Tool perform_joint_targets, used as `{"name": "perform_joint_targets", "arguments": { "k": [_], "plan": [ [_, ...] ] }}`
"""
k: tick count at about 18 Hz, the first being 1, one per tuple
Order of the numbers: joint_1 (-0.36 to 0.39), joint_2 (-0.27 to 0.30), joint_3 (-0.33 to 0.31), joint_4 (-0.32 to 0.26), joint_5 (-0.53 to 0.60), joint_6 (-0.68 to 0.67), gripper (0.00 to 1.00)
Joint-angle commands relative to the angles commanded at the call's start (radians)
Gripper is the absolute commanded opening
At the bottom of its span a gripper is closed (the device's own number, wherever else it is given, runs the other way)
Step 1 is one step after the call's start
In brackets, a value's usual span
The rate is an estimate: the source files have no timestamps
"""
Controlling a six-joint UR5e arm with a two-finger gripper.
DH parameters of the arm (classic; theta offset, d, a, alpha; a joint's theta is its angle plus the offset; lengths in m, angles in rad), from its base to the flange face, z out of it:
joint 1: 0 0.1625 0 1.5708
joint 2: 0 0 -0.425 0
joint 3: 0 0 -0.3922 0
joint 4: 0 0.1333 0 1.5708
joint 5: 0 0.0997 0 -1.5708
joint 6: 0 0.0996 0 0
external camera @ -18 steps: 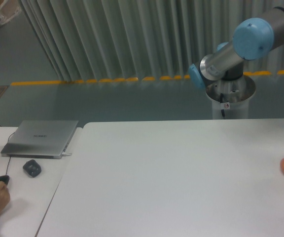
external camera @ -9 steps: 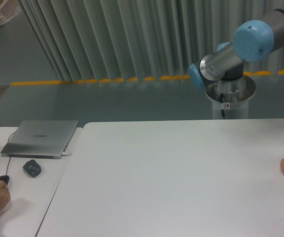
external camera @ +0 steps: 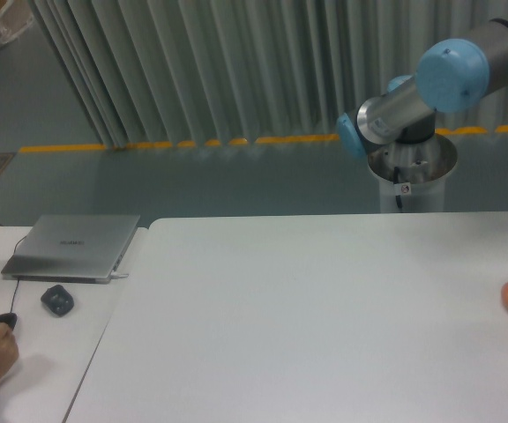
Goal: Place the red pepper on the table
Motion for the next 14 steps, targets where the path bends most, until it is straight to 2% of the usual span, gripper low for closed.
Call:
{"name": "perform_joint_targets", "arguments": {
  "k": [1, 2, 4, 6, 7, 10, 11, 14],
  "plan": [
    [0.000, 0.000, 0.000, 0.000, 0.000, 0.000, 0.99],
    [0.000, -0.002, -0.002, 0.000, 0.000, 0.000, 0.92],
    [0.002, 0.000, 0.000, 0.000, -0.002, 0.009, 0.86],
    [0.003, 0.000, 0.000, 0.000, -0.003, 0.012, 0.84],
    [0.003, 0.000, -0.002, 0.000, -0.008, 0.012, 0.74],
    [0.008, 0.002, -0.002, 0.000, -0.024, 0.012, 0.69],
    [0.009, 0.003, -0.003, 0.000, -0.029, 0.012, 0.55],
    [0.017, 0.009, -0.005, 0.000, -0.057, 0.011, 0.52]
  ]
}}
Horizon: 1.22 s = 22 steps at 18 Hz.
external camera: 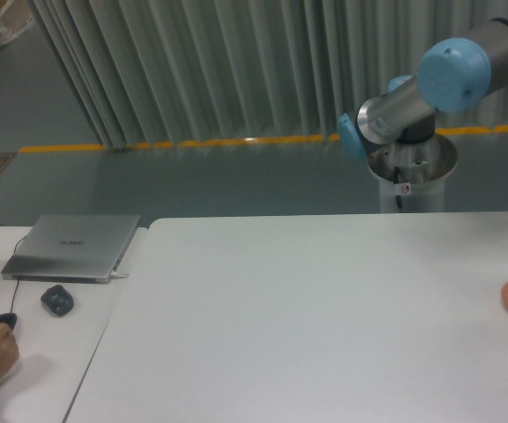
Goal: Place the red pepper on the table
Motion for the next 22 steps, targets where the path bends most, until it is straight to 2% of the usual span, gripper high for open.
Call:
{"name": "perform_joint_targets", "arguments": {
  "k": [5, 14, 19, 22],
  "plan": [
    [0.009, 0.005, -0.009, 0.000, -0.011, -0.003, 0.52],
    [0.031, 0.069, -0.035, -0.005, -0.069, -0.061, 0.51],
    [0.022, 0.162, -0.093, -0.011, -0.078, -0.124, 0.51],
    [0.015, 0.250, -0.176, -0.012, -0.115, -0.118, 0.52]
  ]
}}
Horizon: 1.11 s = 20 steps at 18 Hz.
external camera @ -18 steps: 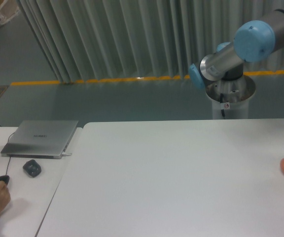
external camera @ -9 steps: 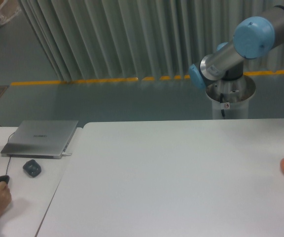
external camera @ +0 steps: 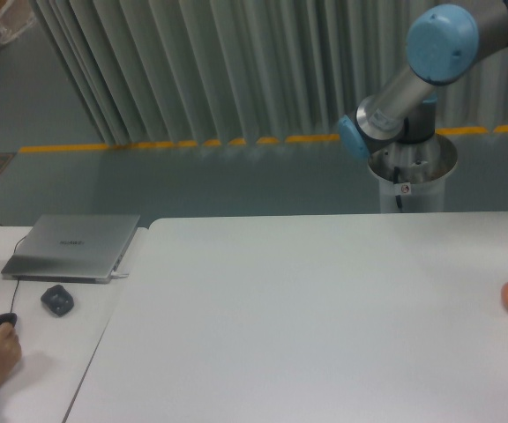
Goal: Place the red pepper on the table
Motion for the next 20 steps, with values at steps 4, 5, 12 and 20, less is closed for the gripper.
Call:
{"name": "perform_joint_targets", "arguments": {
  "k": [4, 5, 12, 20],
  "plan": [
    [-0.058, 0.069, -0.057, -0.002, -0.003, -0.005, 0.52],
    [-0.073, 0.085, -0.074, -0.003, -0.003, -0.006, 0.52],
    [-0.186, 0.166, -0.186, -0.008, 0.003, 0.005, 0.52],
    [-0.264, 0.181, -0.217, -0.101, 0.152, 0.166, 0.52]
  ]
}}
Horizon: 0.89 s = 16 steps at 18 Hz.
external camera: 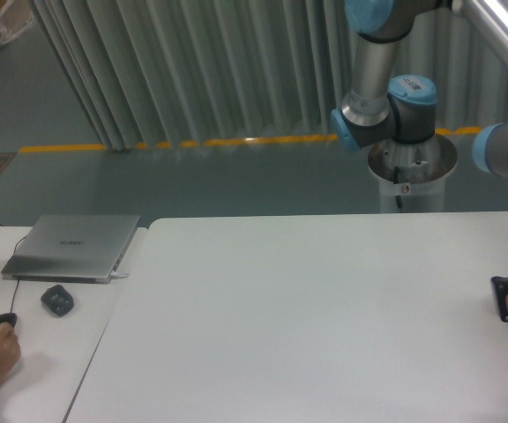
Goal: Place the red pepper on the table
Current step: 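Lower the gripper holding the red bell pepper toward the table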
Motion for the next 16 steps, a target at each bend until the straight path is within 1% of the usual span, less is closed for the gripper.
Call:
{"name": "perform_joint_targets", "arguments": {
  "k": [1, 2, 3, 7, 9, 11, 13, 14, 16],
  "plan": [
    [0.000, 0.008, -0.006, -0.026, 0.000, 0.032, 0.52],
    [-0.002, 0.024, -0.021, -0.057, 0.002, 0.092, 0.52],
    [-0.014, 0.035, -0.032, -0.090, 0.017, 0.136, 0.52],
    [-0.066, 0.034, -0.043, -0.172, 0.159, 0.294, 0.52],
    [-0.069, 0.037, -0.041, -0.204, 0.172, 0.344, 0.52],
    [-0.084, 0.035, -0.043, -0.212, 0.193, 0.399, 0.52],
    [-0.112, 0.023, -0.043, -0.235, 0.291, 0.451, 0.52],
    [-0.141, 0.008, -0.041, -0.238, 0.370, 0.472, 0.52],
    [-0.155, -0.009, -0.035, -0.238, 0.422, 0.474, 0.52]
  ]
}}
